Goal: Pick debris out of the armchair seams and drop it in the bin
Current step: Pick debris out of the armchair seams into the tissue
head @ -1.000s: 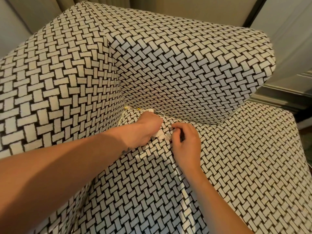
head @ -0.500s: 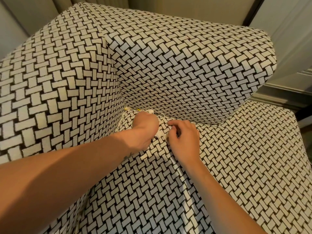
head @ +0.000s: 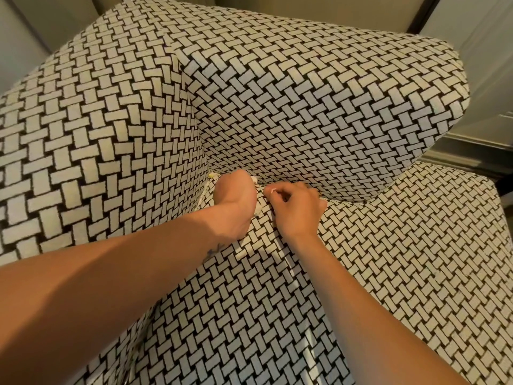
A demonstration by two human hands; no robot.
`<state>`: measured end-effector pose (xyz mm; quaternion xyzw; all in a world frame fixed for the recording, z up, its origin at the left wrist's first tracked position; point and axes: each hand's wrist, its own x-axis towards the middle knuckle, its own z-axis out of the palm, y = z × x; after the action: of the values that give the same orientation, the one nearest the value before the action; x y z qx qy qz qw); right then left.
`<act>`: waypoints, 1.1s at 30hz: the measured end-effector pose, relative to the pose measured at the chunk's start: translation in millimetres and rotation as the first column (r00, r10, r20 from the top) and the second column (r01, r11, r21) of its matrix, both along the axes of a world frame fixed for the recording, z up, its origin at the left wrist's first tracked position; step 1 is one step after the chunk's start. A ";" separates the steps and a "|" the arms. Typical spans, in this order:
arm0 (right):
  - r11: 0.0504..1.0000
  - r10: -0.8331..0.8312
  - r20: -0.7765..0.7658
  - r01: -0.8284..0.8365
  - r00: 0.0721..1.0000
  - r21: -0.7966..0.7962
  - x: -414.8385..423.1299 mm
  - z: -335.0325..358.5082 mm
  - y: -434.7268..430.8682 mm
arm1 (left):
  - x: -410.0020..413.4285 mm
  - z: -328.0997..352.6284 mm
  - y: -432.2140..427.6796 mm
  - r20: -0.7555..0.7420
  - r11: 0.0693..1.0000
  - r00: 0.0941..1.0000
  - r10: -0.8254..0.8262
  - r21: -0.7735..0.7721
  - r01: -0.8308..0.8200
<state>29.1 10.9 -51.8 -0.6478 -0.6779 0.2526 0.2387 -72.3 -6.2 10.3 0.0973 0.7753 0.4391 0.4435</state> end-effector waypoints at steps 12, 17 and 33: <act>0.990 -0.031 -0.650 -0.066 0.760 -0.124 27.0 34.5 -18.8 | 12.5 2.5 -2.4 0.275 0.930 0.891 -0.362 0.176 0.324; 0.991 0.113 -0.458 -0.136 0.881 -0.016 61.0 51.9 -38.9 | 27.2 27.2 -13.9 0.346 0.838 0.766 -0.542 0.290 0.462; 0.992 -0.076 0.005 0.075 0.997 0.101 291.5 89.4 -110.5 | 279.8 52.6 -65.0 0.453 0.753 0.603 -0.657 0.446 0.484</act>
<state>320.6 -99.5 37.6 -0.6612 -0.6658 0.2061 0.2775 207.5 -71.3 63.0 0.2634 0.4565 0.3837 0.7583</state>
